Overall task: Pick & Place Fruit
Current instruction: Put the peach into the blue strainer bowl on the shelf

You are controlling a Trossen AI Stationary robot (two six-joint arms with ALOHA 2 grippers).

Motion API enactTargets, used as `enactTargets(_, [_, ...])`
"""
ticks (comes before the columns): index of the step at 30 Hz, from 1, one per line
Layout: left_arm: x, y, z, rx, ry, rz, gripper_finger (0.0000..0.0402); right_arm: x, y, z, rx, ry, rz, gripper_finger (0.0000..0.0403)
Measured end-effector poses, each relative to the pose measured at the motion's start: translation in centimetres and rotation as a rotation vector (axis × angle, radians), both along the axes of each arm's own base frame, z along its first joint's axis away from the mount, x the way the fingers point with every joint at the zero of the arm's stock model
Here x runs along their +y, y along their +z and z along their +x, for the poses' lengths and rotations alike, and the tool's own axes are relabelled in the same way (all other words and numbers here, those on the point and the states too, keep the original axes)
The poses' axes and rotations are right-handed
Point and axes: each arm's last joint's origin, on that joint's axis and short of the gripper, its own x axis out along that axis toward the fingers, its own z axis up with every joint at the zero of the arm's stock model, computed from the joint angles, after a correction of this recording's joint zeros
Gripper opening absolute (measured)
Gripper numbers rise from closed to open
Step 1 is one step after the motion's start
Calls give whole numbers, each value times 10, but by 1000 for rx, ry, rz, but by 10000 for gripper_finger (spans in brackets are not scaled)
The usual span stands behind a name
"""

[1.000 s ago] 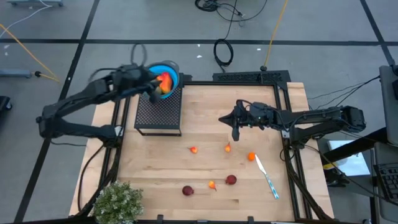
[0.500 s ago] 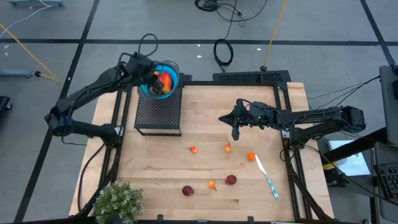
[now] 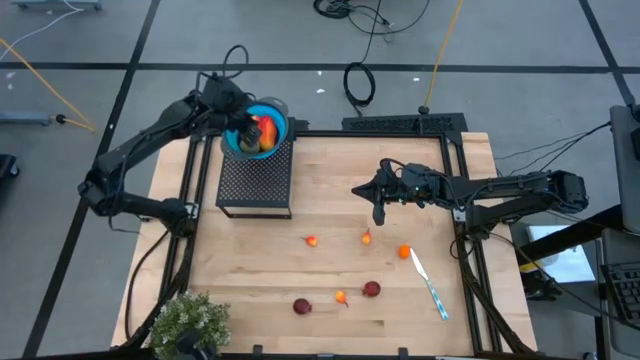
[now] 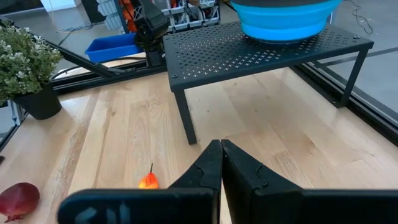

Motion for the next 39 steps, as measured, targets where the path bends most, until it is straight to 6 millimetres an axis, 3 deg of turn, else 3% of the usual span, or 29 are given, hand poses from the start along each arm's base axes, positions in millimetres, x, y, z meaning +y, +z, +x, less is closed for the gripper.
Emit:
enactTargets(10, [17,-8,-1,-7,-5,-12,97,0,0,0,0,0,0,0])
enactTargets(39, [35,-17,0,16,-27,40,97,0,0,0,-1,0,0,0])
